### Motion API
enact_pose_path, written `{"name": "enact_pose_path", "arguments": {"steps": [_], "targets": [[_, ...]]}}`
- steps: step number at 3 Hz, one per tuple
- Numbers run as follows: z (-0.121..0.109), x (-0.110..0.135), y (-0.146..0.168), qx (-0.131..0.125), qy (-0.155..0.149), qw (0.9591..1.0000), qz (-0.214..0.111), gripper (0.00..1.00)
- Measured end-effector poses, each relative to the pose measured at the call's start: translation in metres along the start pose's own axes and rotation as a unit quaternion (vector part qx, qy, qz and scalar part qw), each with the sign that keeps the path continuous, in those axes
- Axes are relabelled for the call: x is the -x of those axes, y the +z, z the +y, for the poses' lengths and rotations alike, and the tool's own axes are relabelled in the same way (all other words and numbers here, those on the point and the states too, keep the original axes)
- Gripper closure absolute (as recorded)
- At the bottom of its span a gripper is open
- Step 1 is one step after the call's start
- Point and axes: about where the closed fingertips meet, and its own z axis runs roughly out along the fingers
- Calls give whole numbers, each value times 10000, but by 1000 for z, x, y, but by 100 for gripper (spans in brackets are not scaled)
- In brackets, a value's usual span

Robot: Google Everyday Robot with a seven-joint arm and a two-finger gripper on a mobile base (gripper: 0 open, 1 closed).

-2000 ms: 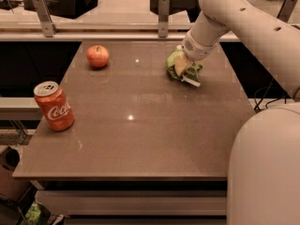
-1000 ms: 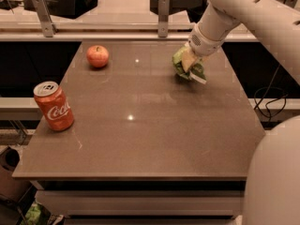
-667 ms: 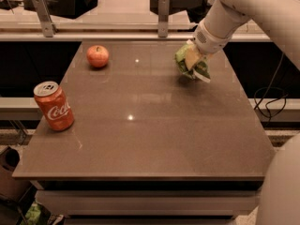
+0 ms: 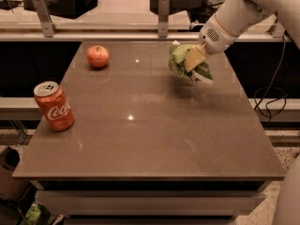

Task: Move green jalapeno chip bag near coke can

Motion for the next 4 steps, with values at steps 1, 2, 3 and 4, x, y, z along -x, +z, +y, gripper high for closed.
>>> {"name": "enact_pose_path", "arguments": {"steps": [1,2,3,4], "targets": [[33,-5,-14,312,-386,9988,-49,100],[68,-13,-24,320,-497,9983,5,100],[100,-24,-24,397,-544,9977,49,100],[129,-30,-19,548,-697,9960,123,100]]}}
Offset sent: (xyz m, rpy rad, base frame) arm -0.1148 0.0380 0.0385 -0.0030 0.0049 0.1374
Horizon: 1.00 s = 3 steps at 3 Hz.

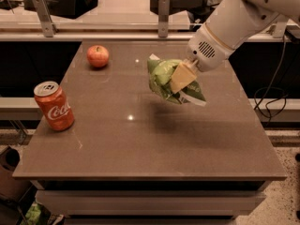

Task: Move green jalapeno chip bag near coke can

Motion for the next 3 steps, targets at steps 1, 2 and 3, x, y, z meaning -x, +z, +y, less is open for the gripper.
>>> {"name": "enact_pose_path", "arguments": {"steps": [1,2,3], "targets": [[24,3,9,179,-201,9996,57,100],[47,11,16,344,-433,9983,183,100],[71,19,17,369,-672,9961,433,100]]}}
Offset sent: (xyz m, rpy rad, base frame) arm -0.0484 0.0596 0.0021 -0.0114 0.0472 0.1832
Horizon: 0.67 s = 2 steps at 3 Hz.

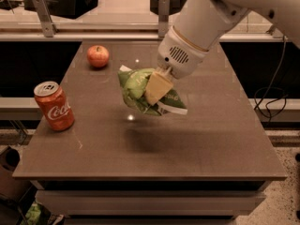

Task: Move green jalapeno chip bag near coke can

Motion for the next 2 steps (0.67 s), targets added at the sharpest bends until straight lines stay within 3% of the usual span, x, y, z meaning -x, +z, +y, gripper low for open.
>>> {"name": "enact_pose_path", "arguments": {"steps": [1,2], "targets": [[22,19,12,-466,-91,9980,419,100],[28,24,17,-1175,-24,9890,902,100]]}}
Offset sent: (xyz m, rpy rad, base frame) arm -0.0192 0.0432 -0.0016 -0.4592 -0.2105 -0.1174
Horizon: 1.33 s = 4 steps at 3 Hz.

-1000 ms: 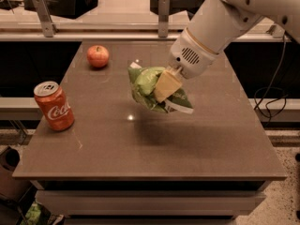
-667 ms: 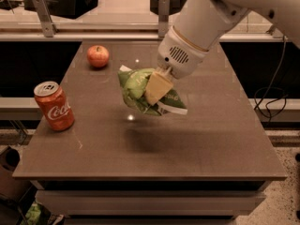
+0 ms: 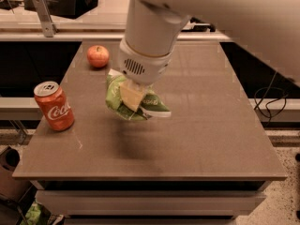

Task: Move green jalapeno chip bag near coke can

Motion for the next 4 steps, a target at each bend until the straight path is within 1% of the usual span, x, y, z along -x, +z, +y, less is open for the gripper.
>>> {"name": "enact_pose_path", "arguments": {"steps": [1,4], "targets": [[-9,-1,-2,-195,80,9998,23,82],[-7,2,-6,-258,63,9996,-46,12]]}}
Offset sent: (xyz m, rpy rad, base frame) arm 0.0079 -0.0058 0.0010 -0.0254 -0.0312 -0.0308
